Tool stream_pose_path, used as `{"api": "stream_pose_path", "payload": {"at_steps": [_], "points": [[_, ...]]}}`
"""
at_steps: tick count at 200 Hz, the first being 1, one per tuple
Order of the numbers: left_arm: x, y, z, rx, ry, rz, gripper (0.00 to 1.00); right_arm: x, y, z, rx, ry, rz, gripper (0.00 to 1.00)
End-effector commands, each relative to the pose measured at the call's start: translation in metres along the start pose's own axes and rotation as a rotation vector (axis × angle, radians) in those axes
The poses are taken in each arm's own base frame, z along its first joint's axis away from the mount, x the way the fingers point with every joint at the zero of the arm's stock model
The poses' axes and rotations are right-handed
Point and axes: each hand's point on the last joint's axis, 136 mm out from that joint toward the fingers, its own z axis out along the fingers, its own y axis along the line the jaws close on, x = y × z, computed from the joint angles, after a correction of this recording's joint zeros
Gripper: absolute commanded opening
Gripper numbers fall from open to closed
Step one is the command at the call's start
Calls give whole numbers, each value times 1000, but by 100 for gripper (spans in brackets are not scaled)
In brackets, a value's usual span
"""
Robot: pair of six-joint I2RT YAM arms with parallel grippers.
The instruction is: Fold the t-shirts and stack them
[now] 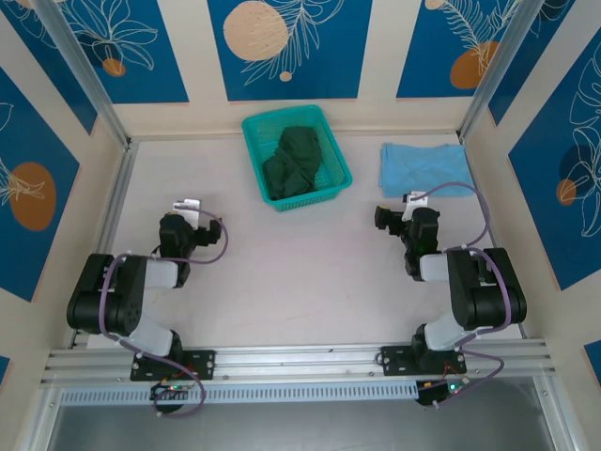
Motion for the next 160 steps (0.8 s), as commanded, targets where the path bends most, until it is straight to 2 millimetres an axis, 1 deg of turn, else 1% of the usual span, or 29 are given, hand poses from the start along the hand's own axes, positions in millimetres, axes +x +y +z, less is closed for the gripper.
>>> {"api": "stream_pose_path", "payload": {"at_steps": [1, 160], "points": [[-7, 0, 2, 18, -19, -9, 100, -6, -4, -2, 23, -34, 4, 99], [-7, 0, 2, 18, -19, -9, 100, -6, -7, -2, 19, -30, 24, 99]]}}
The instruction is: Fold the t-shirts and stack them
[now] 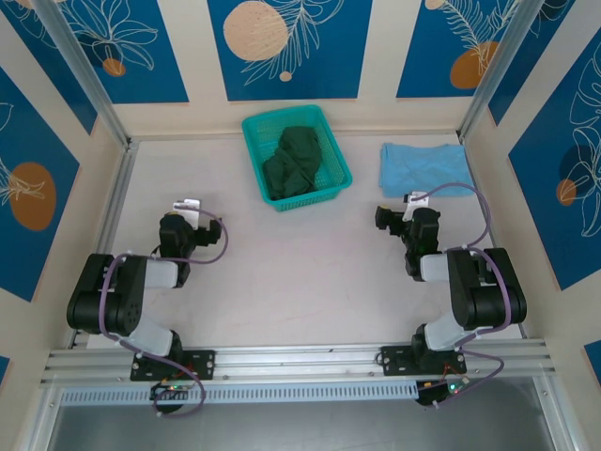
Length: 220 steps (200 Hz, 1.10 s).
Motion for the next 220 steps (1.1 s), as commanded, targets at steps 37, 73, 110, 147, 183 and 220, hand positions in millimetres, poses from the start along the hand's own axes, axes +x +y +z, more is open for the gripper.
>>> {"api": "stream_pose_path", "payload": {"at_steps": [37, 73, 110, 147, 183, 220], "points": [[-7, 0, 1, 17, -19, -9, 100, -7, -2, -2, 12, -35, 3, 99], [-30, 6, -7, -1, 25, -14, 100, -14, 10, -10, 29, -88, -66, 99], [-113, 20, -37, -59, -160, 9, 100, -50, 25, -44, 59, 90, -121, 99], [-189, 32, -45, -60, -93, -258, 100, -100, 15, -94, 125, 151, 150, 99], [-173, 17, -33, 22, -106, -688, 100, -106, 23, -125, 51, 212, 382, 99], [-109, -20, 5, 0, 216, -729, 100, -99, 35, -147, -31, 288, 503, 99]]}}
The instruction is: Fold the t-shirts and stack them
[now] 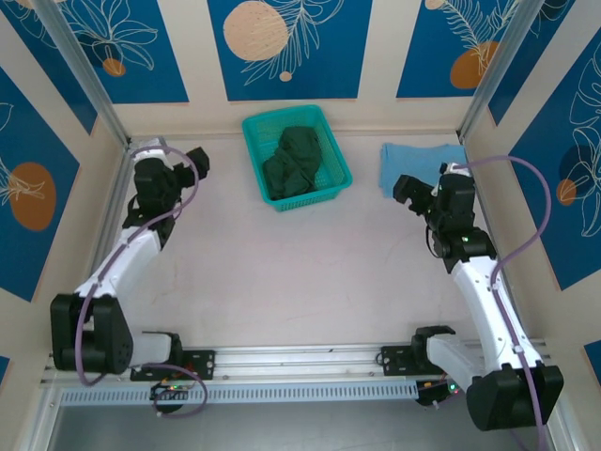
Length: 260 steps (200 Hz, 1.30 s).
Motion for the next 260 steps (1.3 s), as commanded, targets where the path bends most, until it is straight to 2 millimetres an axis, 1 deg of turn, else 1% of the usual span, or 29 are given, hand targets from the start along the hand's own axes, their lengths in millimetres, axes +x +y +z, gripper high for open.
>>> {"api": "stream_pose_path", "payload": {"at_steps": [1, 18, 35, 43, 48, 58, 65, 81, 88, 100, 105, 112, 122, 134, 140, 150, 162, 174, 193, 214, 225, 232, 243, 260], "points": [[63, 7, 18, -102, 250, -126, 100, 30, 10, -19, -71, 164, 130, 99], [81, -15, 28, -85, 272, -91, 100, 44, 28, -26, -163, 215, 141, 99], [99, -40, 40, -77, 333, -48, 99, 62, 32, -28, -163, 280, 146, 100], [110, -52, 46, -74, 382, -19, 97, 71, 33, -28, -156, 306, 141, 100], [117, -59, 49, -76, 414, -2, 93, 76, 34, -28, -148, 321, 134, 100], [134, -68, 55, -85, 489, 21, 87, 87, 34, -27, -131, 349, 121, 100], [141, -76, 58, -83, 522, 37, 84, 94, 34, -26, -126, 369, 118, 100], [155, -84, 63, -110, 568, 84, 82, 106, 36, -26, -117, 402, 121, 100], [159, -87, 67, -115, 584, 98, 79, 111, 36, -26, -108, 418, 123, 100], [166, -83, 72, -154, 630, 107, 74, 117, 39, -26, -107, 442, 117, 99], [172, -83, 74, -162, 655, 111, 70, 119, 40, -26, -107, 448, 113, 99], [175, -83, 78, -162, 676, 119, 62, 121, 42, -25, -102, 457, 105, 99], [182, -78, 82, -189, 711, 131, 48, 123, 44, -25, -96, 466, 96, 98], [183, -72, 84, -214, 731, 142, 32, 125, 48, -24, -90, 481, 92, 98], [182, -67, 84, -229, 733, 144, 26, 125, 50, -24, -88, 488, 86, 97], [176, -58, 85, -253, 730, 138, 17, 126, 54, -25, -80, 500, 77, 97], [164, -45, 83, -273, 731, 128, 7, 127, 57, -26, -70, 513, 64, 97], [150, -33, 80, -273, 732, 132, 0, 128, 62, -27, -69, 527, 56, 97], [124, -8, 71, -281, 727, 152, 0, 131, 70, -30, -74, 547, 44, 97], [97, 10, 58, -246, 727, 199, 0, 133, 79, -32, -82, 563, 35, 96], [86, 21, 51, -246, 733, 251, 0, 134, 83, -32, -80, 574, 33, 96], [81, 28, 48, -243, 743, 289, 0, 136, 86, -31, -77, 583, 34, 96], [76, 45, 47, -268, 759, 334, 0, 140, 89, -29, -69, 601, 39, 96], [74, 70, 49, -281, 806, 321, 0, 150, 96, -23, -61, 635, 65, 96]]}}
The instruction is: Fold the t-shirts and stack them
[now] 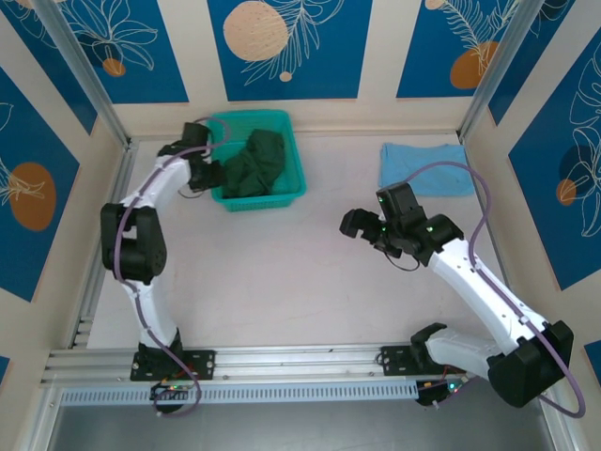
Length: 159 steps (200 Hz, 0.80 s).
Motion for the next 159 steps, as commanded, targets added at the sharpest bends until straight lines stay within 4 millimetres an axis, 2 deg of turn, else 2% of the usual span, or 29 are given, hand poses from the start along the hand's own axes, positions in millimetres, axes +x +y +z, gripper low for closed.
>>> {"api": "stream_pose_path", "payload": {"at_steps": [1, 30, 42, 52, 65, 77, 93, 99, 110, 130, 140, 149, 159], "points": [[13, 35, -5, -45, 98, 89, 0, 6, 6, 7, 14, 41, 52, 96], [14, 76, -5, -118, 135, 58, 14, 13, 24, 25, 12, 100, 71, 96], [11, 96, -12, -166, 127, 19, 30, 16, 33, 30, 25, 123, 58, 96], [7, 111, -18, -203, 115, -23, 37, 19, 40, 33, 32, 136, 47, 96], [0, 130, -30, -267, 97, -89, 58, 24, 47, 36, 35, 151, 40, 96], [-8, 134, -42, -281, 79, -127, 65, 27, 52, 40, 35, 160, 36, 96], [-24, 110, -57, -185, 22, -156, 71, 30, 57, 42, 38, 167, 34, 96], [-30, 95, -62, -124, -3, -166, 73, 32, 57, 42, 41, 169, 34, 96], [-37, 65, -71, -20, -40, -161, 84, 33, 59, 43, 41, 171, 31, 96], [-38, 7, -78, 97, -41, -94, 87, 32, 60, 44, 48, 168, 30, 96], [-31, -17, -72, 96, -16, -52, 89, 33, 59, 46, 51, 169, 34, 96], [-20, -38, -59, 96, 21, 6, 90, 33, 59, 49, 55, 177, 40, 96], [-6, -47, -42, 44, 69, 49, 90, 33, 60, 54, 54, 186, 46, 96]]}}
